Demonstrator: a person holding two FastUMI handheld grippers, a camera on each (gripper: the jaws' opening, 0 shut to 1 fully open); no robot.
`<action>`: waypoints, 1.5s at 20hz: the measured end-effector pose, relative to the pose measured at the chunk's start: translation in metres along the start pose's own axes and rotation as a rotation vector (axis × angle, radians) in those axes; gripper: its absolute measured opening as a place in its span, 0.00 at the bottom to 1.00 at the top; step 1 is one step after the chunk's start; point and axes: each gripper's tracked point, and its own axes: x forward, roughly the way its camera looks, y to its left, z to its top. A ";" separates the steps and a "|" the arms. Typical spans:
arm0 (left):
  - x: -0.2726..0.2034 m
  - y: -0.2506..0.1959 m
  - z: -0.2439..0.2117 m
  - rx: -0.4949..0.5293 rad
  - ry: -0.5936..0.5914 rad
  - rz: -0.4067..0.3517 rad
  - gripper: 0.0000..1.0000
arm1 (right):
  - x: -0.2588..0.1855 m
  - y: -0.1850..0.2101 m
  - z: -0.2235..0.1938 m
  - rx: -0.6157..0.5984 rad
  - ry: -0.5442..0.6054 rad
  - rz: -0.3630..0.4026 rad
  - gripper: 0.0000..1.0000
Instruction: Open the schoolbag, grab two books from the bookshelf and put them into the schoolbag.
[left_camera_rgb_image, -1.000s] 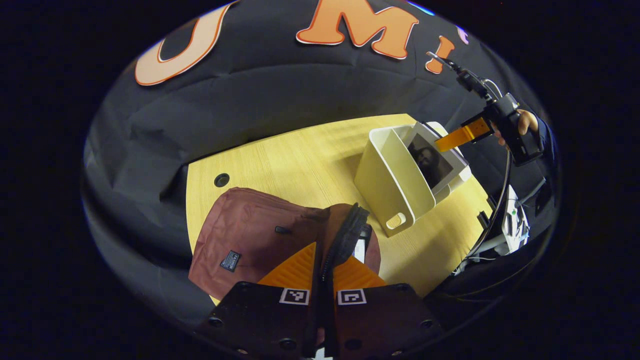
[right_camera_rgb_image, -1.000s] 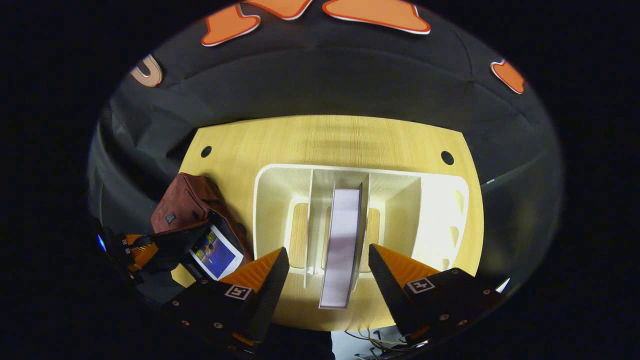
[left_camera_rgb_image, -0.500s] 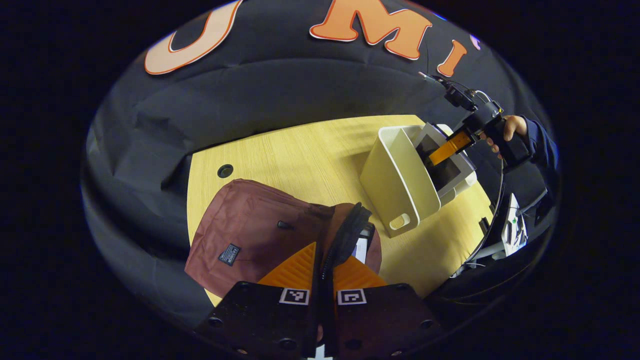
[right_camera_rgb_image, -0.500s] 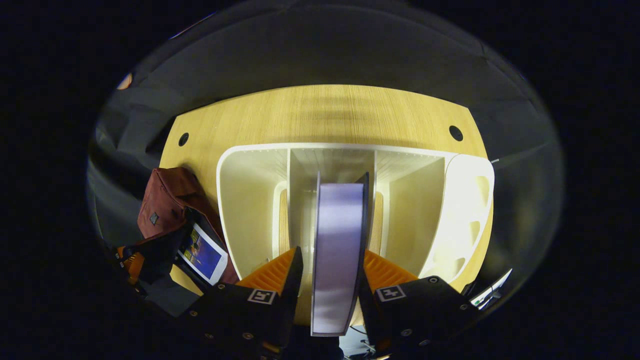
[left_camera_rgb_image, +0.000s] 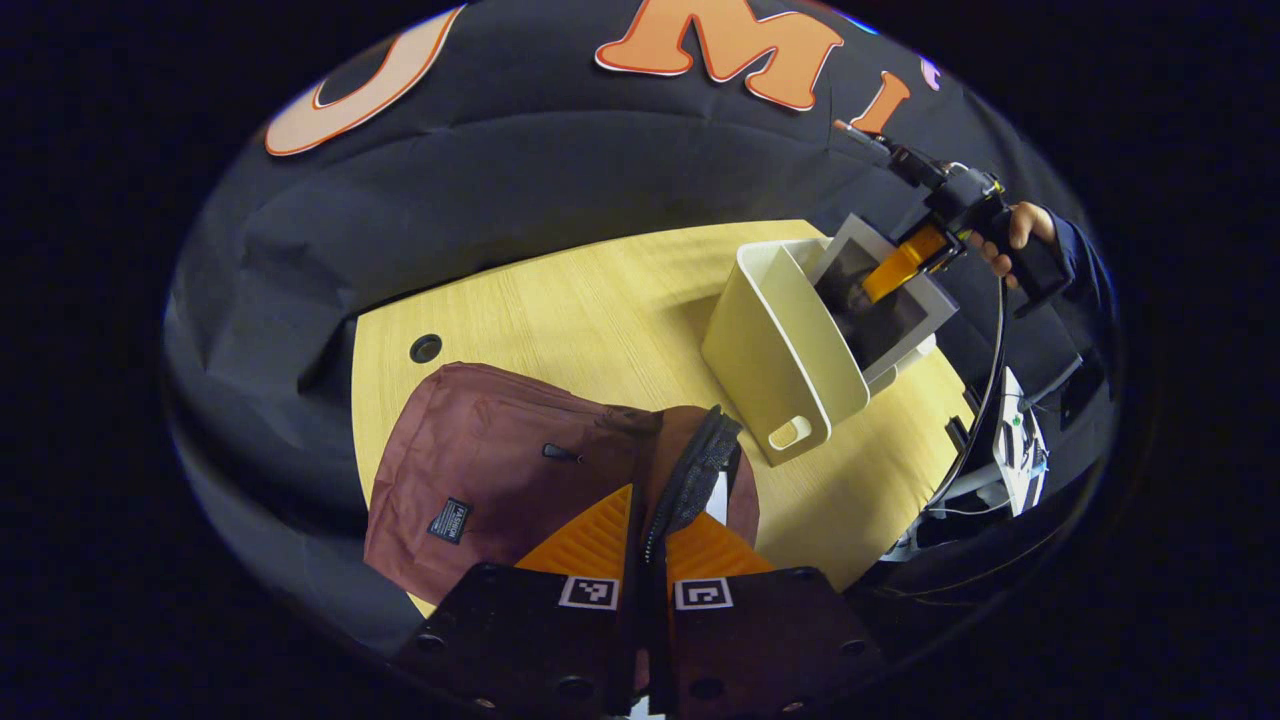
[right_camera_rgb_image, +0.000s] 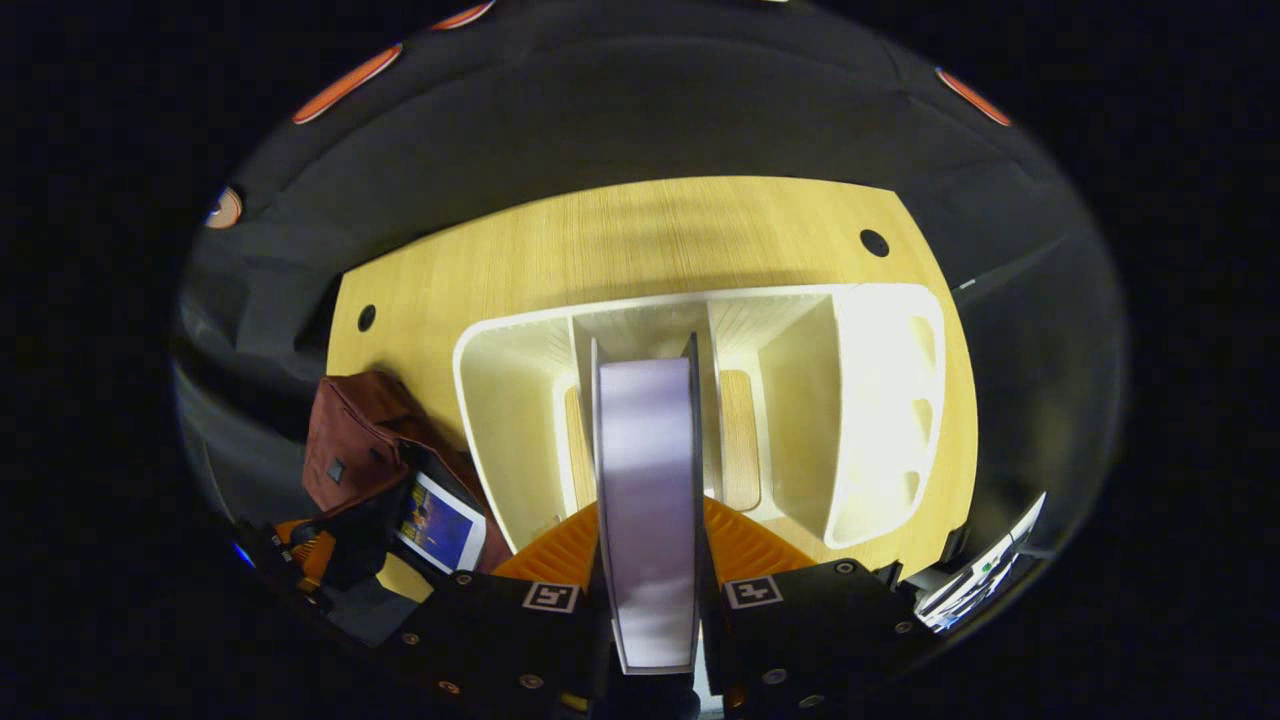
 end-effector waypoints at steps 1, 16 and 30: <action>0.000 0.000 0.000 0.009 0.000 -0.011 0.06 | -0.009 -0.003 0.000 -0.002 -0.022 -0.017 0.38; 0.002 0.006 0.013 0.146 -0.007 -0.077 0.06 | -0.137 0.009 -0.058 0.159 -0.268 0.085 0.37; -0.003 0.002 0.012 0.169 0.002 -0.090 0.07 | -0.096 0.080 -0.133 0.293 -0.289 0.334 0.35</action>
